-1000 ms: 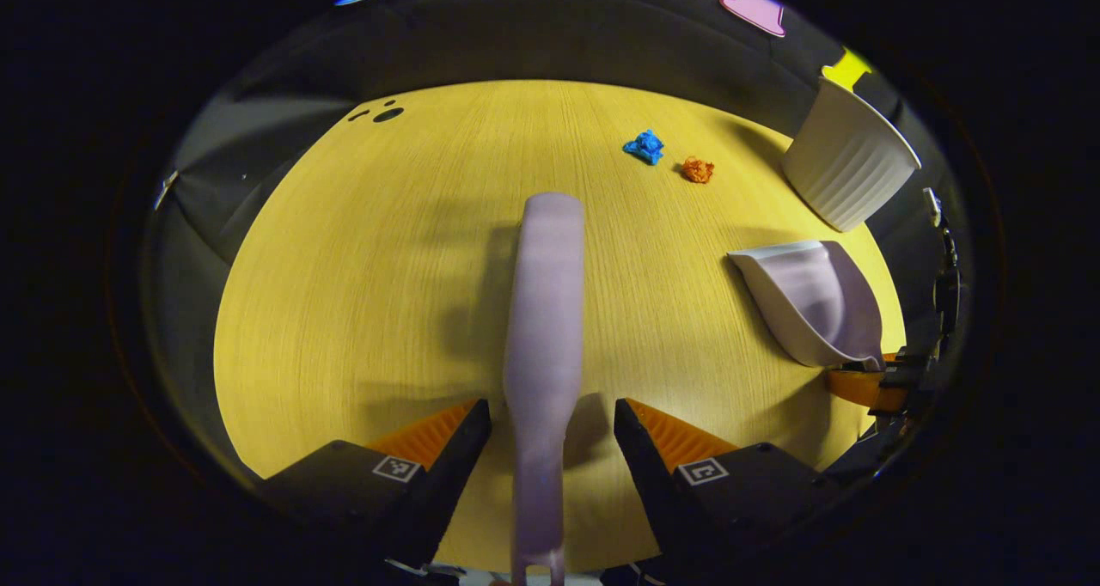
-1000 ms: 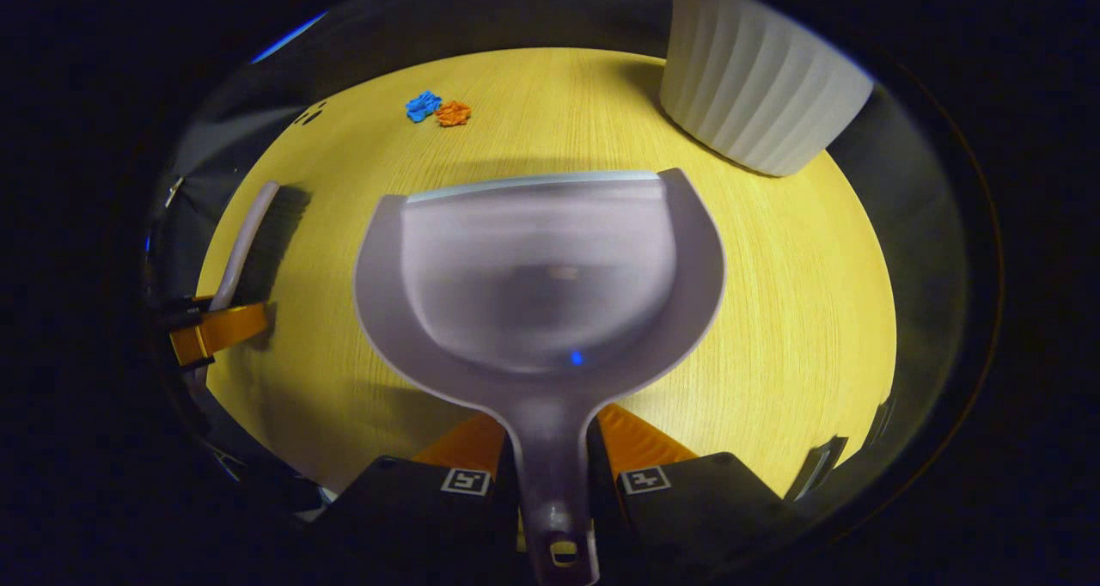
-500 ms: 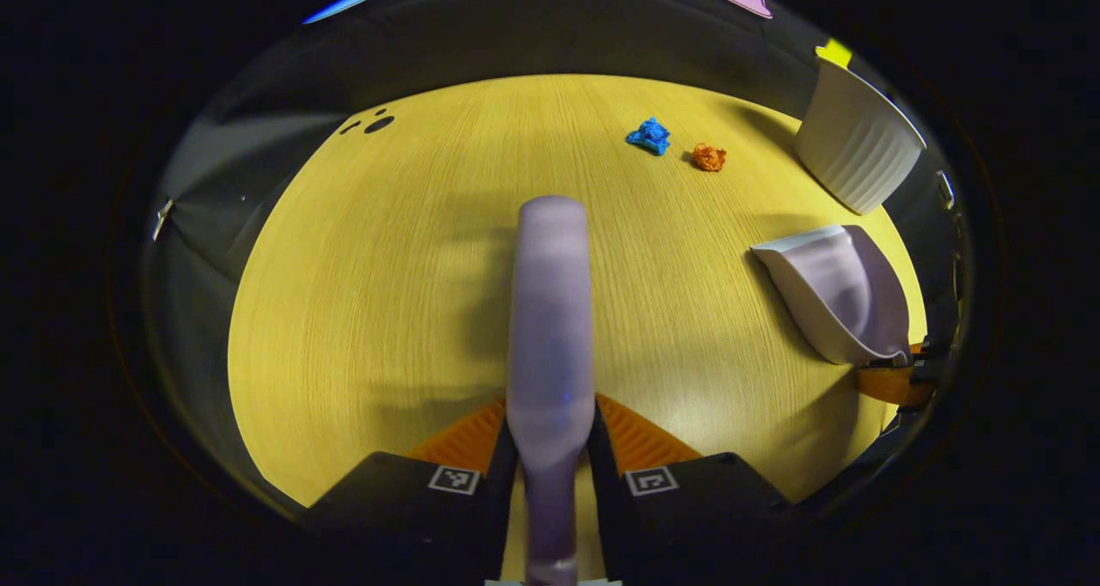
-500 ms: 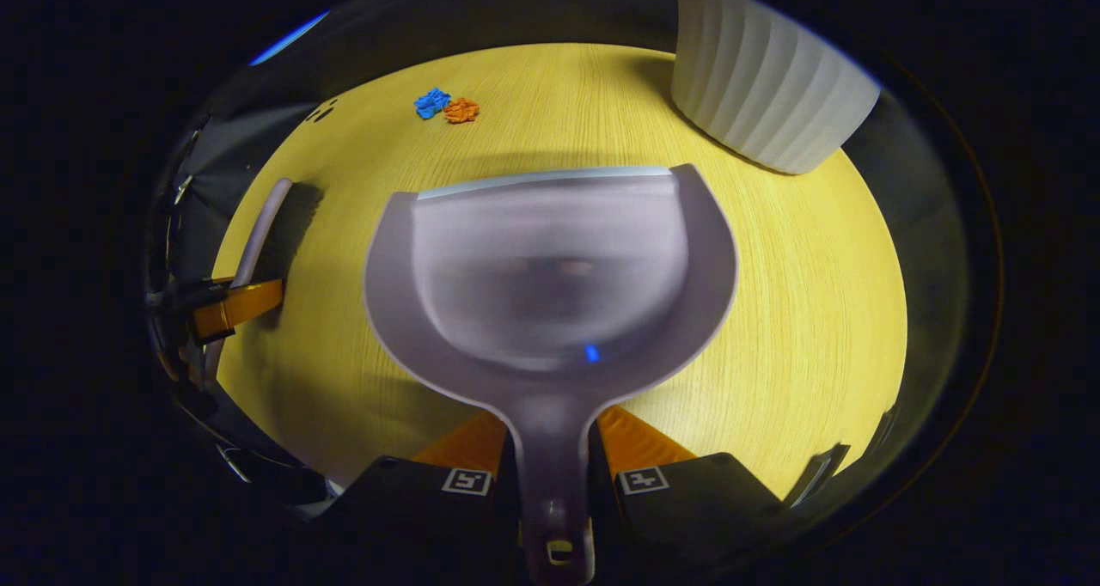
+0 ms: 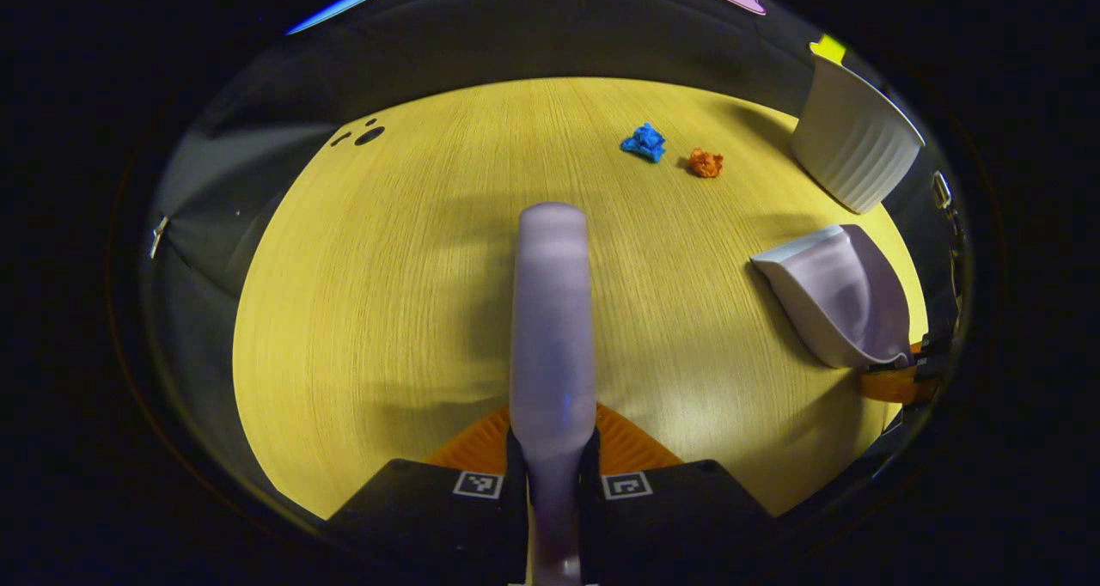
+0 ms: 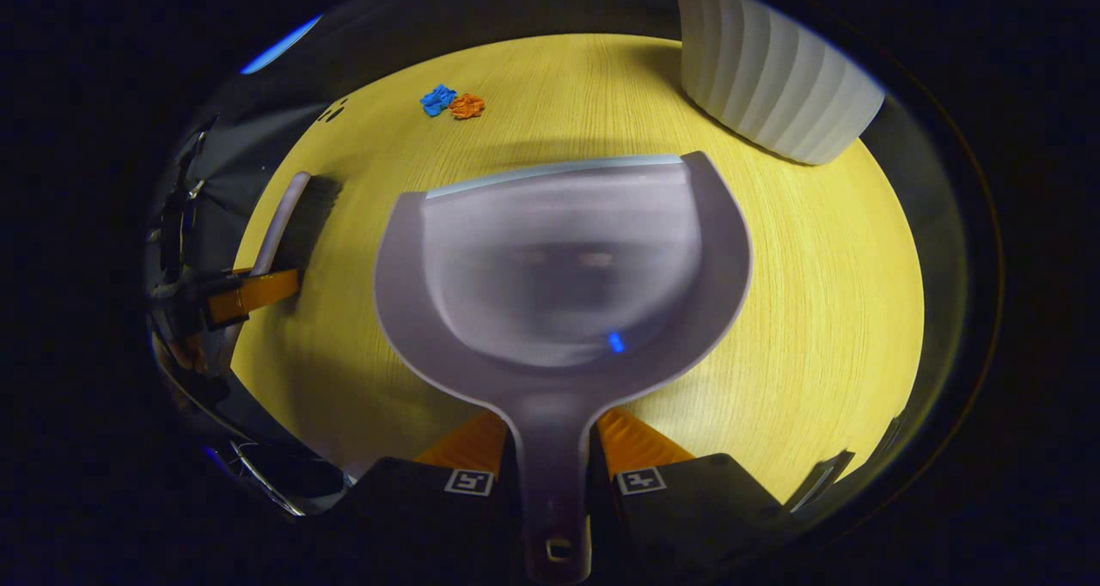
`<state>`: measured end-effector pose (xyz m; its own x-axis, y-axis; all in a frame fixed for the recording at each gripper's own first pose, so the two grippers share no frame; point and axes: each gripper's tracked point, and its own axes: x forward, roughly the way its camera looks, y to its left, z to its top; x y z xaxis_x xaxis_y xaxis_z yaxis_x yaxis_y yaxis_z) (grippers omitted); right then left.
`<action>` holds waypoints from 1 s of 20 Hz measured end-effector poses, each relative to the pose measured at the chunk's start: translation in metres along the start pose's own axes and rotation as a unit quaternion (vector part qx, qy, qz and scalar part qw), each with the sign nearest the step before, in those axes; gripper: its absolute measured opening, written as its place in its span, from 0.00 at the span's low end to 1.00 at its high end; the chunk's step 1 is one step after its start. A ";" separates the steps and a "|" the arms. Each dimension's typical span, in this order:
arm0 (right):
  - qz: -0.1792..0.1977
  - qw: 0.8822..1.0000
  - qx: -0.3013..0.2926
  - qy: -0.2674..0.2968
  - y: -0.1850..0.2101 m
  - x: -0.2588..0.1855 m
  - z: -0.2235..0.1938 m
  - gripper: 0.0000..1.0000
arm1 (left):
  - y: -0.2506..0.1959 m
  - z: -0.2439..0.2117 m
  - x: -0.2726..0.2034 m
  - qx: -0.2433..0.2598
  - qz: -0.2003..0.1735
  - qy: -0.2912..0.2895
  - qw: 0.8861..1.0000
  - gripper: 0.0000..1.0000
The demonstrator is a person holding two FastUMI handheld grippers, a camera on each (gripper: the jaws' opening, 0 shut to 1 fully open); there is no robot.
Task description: Pick up the small broom and dustpan from the desktop, sweep the trash into the dustpan with the broom, and then empty the trash into the garbage bin.
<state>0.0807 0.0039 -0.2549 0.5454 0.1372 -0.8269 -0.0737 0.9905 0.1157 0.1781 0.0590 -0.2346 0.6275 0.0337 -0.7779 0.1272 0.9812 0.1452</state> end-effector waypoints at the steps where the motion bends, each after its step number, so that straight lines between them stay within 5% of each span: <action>1: -0.004 1.000 -0.017 -0.001 -0.004 -0.001 0.000 0.37 | 0.001 0.008 0.002 -0.005 -0.003 0.000 1.000 0.27; 8: 0.004 0.997 -0.076 -0.030 -0.019 -0.011 0.024 0.37 | 0.014 0.078 0.020 -0.008 -0.014 0.010 1.000 0.27; 20: 0.042 0.982 -0.183 -0.019 -0.033 -0.014 0.059 0.36 | -0.035 0.173 0.082 0.194 -0.029 0.024 0.980 0.29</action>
